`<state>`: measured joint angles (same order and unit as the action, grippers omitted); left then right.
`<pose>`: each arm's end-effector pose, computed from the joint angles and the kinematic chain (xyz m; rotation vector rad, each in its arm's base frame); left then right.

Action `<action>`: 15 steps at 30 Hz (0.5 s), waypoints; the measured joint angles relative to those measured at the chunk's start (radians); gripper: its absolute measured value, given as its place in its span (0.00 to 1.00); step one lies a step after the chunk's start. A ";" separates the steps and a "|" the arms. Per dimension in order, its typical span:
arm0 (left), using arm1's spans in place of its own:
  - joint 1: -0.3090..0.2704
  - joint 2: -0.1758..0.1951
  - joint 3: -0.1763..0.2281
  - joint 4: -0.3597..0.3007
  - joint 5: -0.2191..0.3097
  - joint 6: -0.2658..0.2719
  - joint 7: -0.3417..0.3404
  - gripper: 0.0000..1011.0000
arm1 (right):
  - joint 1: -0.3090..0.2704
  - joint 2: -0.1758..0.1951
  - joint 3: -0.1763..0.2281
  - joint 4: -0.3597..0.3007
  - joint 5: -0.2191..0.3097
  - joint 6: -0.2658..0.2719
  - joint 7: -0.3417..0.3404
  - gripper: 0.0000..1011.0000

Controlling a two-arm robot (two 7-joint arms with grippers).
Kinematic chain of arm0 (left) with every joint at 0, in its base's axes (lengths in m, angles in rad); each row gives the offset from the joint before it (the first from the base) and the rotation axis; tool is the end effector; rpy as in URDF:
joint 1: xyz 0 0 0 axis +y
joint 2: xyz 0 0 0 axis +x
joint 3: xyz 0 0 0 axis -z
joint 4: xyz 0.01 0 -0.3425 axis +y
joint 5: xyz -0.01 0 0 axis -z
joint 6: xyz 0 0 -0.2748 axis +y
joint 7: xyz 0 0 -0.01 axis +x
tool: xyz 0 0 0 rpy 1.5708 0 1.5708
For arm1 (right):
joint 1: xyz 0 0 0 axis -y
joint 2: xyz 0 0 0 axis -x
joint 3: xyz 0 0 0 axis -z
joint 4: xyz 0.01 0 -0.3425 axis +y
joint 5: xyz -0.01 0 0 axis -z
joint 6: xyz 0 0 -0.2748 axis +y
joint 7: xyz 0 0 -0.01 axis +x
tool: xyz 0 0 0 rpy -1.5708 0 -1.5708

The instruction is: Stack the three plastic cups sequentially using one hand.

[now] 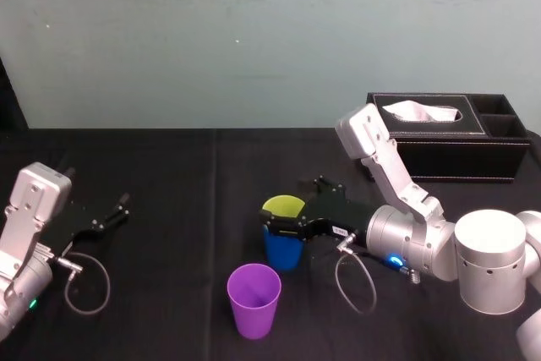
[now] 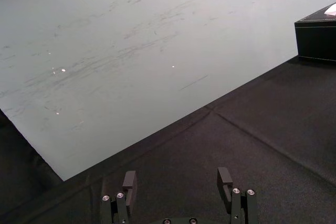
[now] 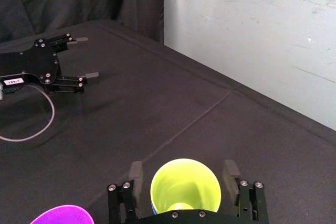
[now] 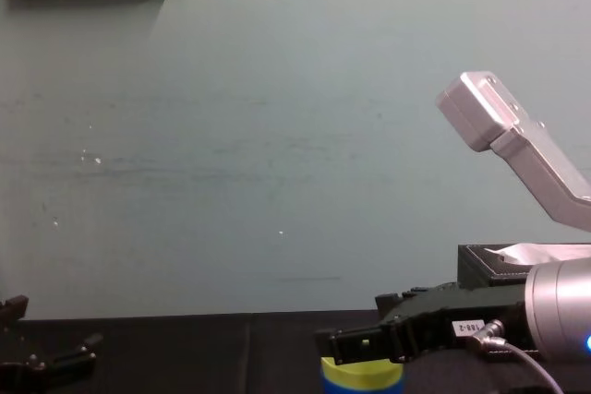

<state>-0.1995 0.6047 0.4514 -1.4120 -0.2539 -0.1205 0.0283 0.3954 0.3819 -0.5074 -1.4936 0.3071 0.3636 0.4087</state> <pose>0.3345 0.1215 -0.3381 0.3045 -0.2850 1.2480 0.3908 -0.0081 -0.2745 -0.3339 0.0382 -0.7663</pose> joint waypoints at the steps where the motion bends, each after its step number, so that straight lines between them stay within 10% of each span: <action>1: 0.000 0.000 0.000 0.000 0.000 0.000 0.000 0.99 | 0.000 0.000 0.000 0.000 0.000 0.000 0.000 0.98; 15: 0.000 0.000 0.000 0.000 0.000 0.000 0.000 0.99 | -0.012 0.001 0.029 -0.024 0.011 -0.007 -0.013 0.99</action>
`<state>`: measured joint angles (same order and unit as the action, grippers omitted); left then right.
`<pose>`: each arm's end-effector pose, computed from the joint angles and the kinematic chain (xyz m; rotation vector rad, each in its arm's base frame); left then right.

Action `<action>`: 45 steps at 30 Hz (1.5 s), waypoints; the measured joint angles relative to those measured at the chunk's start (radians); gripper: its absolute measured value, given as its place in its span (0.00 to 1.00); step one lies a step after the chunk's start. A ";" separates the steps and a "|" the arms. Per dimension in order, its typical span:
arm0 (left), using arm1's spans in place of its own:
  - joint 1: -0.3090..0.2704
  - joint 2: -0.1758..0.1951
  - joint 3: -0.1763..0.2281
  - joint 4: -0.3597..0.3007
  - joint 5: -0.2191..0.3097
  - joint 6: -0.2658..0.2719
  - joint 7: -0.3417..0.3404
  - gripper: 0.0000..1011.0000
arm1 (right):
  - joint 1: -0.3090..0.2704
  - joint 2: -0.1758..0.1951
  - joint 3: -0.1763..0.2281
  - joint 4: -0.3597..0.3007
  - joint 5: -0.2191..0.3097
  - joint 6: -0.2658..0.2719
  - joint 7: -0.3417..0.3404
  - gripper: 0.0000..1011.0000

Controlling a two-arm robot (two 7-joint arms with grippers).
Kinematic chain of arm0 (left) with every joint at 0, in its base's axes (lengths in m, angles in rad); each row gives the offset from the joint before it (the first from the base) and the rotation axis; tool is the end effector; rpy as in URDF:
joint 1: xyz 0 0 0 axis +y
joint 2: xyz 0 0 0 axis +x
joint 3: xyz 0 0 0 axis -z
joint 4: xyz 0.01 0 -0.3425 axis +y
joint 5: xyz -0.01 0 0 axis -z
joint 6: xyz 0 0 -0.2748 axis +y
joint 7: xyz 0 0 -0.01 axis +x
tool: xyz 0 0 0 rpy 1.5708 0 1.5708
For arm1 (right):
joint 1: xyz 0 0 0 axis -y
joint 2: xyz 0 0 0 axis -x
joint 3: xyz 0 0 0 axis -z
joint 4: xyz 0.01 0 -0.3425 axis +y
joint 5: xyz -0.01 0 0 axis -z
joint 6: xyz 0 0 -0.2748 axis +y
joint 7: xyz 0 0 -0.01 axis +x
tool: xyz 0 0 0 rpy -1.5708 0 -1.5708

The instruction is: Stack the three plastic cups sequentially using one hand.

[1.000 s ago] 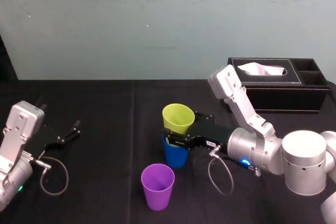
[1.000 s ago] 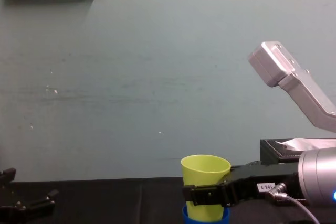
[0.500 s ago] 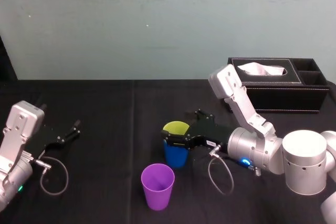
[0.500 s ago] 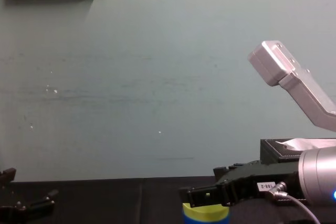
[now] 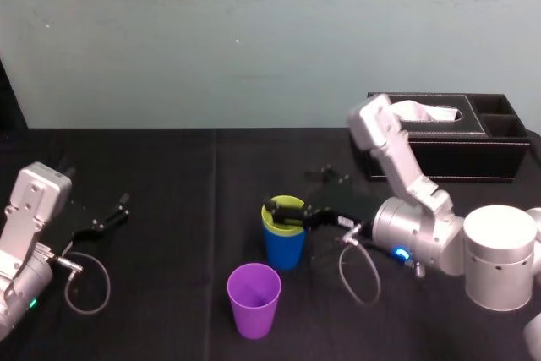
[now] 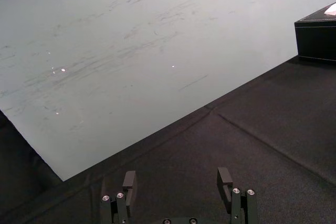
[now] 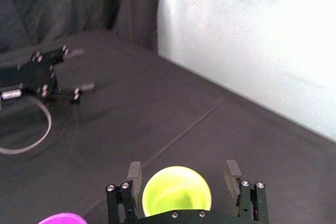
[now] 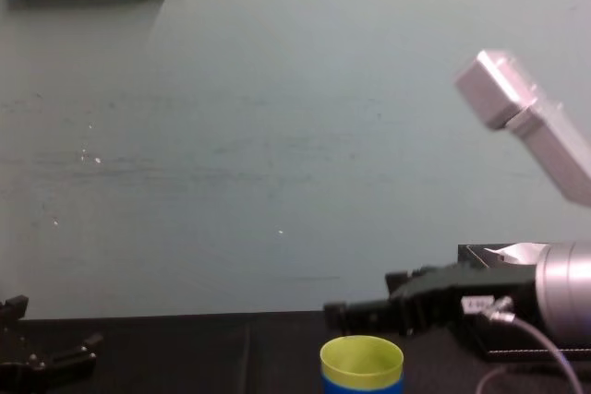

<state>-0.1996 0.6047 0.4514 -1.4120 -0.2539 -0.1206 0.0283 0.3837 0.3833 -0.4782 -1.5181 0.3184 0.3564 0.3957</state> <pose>0.3345 0.1215 -0.3381 0.3044 -0.2852 1.2480 0.3886 -0.0127 -0.2687 -0.2981 0.0296 -0.7923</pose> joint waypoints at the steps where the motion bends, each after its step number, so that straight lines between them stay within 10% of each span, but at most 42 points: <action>1: 0.000 0.000 0.000 0.000 0.000 0.000 0.000 0.99 | -0.003 0.001 0.007 -0.006 0.002 -0.005 -0.003 0.99; 11: 0.000 0.000 0.000 0.000 0.000 0.000 0.000 0.99 | -0.086 0.089 0.098 -0.152 0.044 -0.025 -0.010 0.99; 26: 0.000 0.000 0.000 0.000 0.000 0.000 0.000 0.99 | -0.392 0.319 0.194 -0.327 0.148 -0.107 0.075 0.99; 45: 0.000 0.000 0.000 0.000 0.000 0.000 0.000 0.99 | -0.404 0.349 0.086 -0.232 0.095 -0.343 0.212 0.99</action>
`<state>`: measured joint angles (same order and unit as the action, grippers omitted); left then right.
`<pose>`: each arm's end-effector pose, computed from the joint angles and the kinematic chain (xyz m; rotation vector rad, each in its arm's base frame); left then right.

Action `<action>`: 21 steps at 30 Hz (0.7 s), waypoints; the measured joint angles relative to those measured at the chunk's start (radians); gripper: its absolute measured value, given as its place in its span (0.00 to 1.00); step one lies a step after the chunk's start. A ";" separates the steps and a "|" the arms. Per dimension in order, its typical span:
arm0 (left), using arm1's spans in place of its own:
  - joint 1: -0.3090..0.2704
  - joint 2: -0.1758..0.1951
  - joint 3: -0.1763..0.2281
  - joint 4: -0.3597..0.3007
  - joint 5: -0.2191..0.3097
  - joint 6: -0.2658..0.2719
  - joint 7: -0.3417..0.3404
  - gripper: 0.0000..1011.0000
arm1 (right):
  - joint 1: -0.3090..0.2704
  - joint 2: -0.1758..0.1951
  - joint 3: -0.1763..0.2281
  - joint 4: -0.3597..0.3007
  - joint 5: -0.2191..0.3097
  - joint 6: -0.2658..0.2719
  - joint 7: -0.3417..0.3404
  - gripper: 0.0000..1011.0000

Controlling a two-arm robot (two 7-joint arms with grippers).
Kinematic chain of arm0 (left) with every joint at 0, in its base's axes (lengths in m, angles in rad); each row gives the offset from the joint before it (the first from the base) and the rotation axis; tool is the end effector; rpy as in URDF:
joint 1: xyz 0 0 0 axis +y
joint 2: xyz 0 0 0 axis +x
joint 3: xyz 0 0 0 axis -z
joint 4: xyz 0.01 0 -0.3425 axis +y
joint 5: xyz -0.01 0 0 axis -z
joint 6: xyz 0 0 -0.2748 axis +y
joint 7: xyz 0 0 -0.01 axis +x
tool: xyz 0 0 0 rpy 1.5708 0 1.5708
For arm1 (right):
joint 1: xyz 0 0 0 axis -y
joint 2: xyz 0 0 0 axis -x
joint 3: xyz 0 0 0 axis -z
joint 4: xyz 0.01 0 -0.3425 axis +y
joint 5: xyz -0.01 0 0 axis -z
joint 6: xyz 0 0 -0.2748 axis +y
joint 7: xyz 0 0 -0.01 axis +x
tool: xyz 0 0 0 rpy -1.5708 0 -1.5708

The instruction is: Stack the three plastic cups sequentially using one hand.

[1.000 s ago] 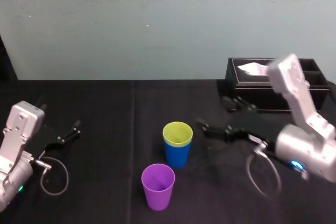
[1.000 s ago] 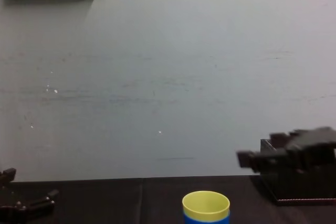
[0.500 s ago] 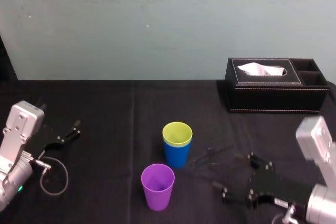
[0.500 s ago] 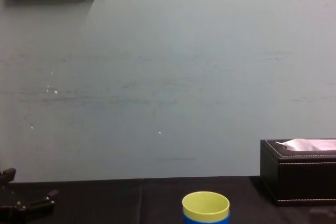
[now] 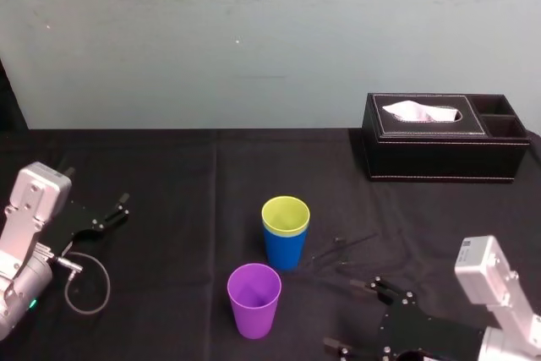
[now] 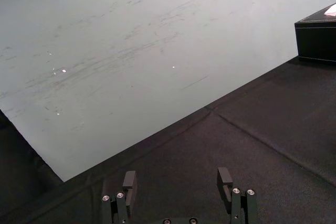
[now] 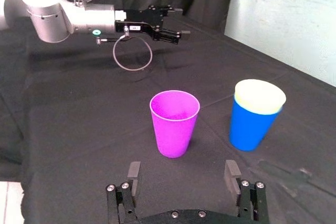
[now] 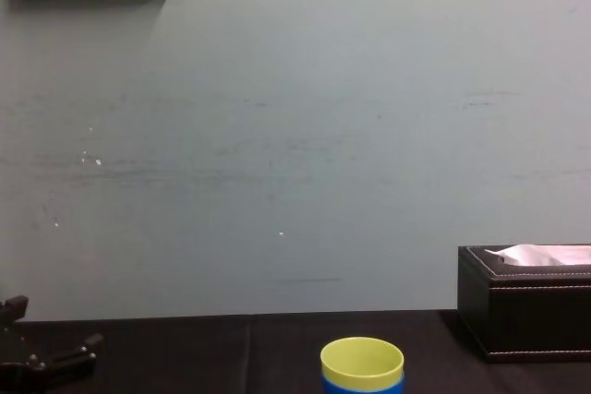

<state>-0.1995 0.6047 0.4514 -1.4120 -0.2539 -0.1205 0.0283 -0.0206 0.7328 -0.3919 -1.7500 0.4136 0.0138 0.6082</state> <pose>0.3345 0.1215 -0.3381 0.3045 -0.2850 1.2480 0.2637 -0.1189 -0.3044 -0.2924 -0.0426 -0.5289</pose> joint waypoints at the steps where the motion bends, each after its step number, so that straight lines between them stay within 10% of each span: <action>1: 0.000 0.000 0.000 0.000 0.000 0.000 0.000 0.99 | 0.005 -0.003 -0.005 0.005 -0.005 -0.004 0.002 0.99; 21: 0.000 0.000 0.000 0.000 0.000 0.000 0.000 0.99 | 0.127 -0.085 -0.125 0.076 -0.001 0.148 0.001 0.99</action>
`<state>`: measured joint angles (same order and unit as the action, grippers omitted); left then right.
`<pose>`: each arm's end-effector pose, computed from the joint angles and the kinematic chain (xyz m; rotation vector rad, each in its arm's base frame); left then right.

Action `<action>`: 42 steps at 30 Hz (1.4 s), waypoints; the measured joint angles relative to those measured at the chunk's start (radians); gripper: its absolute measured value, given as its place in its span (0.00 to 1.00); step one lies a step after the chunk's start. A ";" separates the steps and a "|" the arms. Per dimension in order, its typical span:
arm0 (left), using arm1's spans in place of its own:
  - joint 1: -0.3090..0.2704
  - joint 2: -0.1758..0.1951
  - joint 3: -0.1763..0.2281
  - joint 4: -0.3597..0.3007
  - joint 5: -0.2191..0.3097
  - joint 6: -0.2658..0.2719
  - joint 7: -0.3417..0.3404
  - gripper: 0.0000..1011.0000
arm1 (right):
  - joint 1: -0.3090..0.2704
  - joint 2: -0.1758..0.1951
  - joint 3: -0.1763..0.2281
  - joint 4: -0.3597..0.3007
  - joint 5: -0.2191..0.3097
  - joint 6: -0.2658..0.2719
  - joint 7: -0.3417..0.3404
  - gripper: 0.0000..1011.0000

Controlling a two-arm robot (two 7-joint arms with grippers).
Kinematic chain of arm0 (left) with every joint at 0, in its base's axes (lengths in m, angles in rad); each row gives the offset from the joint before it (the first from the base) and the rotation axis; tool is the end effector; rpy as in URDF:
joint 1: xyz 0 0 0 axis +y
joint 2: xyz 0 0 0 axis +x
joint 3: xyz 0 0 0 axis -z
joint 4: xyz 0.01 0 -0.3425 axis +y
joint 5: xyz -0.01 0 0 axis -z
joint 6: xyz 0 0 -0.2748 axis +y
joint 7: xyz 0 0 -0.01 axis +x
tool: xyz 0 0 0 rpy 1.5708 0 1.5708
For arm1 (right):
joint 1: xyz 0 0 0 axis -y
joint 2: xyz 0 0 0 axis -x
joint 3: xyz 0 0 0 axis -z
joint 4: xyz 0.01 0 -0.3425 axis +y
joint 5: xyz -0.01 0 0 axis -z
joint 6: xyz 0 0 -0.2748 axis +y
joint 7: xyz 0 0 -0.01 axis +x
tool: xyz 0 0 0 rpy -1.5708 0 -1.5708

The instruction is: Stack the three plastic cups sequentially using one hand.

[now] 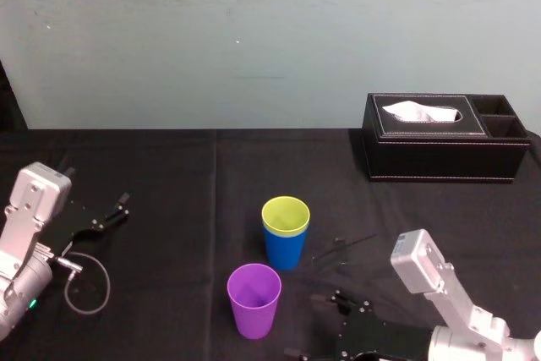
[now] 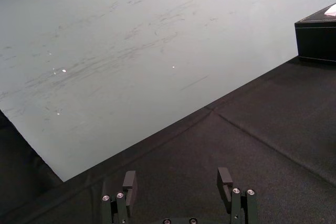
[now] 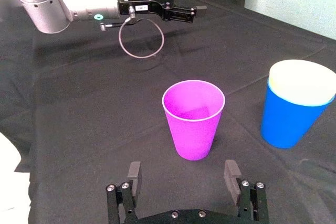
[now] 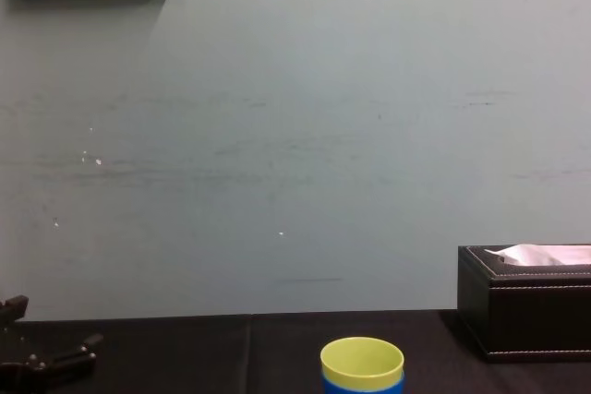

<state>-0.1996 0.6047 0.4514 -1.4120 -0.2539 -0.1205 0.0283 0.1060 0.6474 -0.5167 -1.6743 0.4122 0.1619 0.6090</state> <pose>0.3345 0.1215 -0.3381 0.3044 -0.2851 1.2480 0.2909 -0.0793 -0.3179 -0.3434 0.0787 -0.4856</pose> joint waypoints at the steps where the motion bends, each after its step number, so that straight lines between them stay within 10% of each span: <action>1: 0.000 0.000 0.000 0.000 0.000 0.000 0.000 0.99 | 0.002 -0.003 -0.002 0.001 0.000 0.003 -0.003 0.99; 42: 0.000 0.000 0.000 0.000 0.000 0.000 0.000 0.99 | 0.121 -0.129 -0.091 0.106 -0.046 0.044 -0.048 0.99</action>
<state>-0.1995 0.6047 0.4514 -1.4119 -0.2539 -0.1205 0.0283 0.2270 0.5187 -0.6078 -1.5685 0.3664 0.2057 0.5606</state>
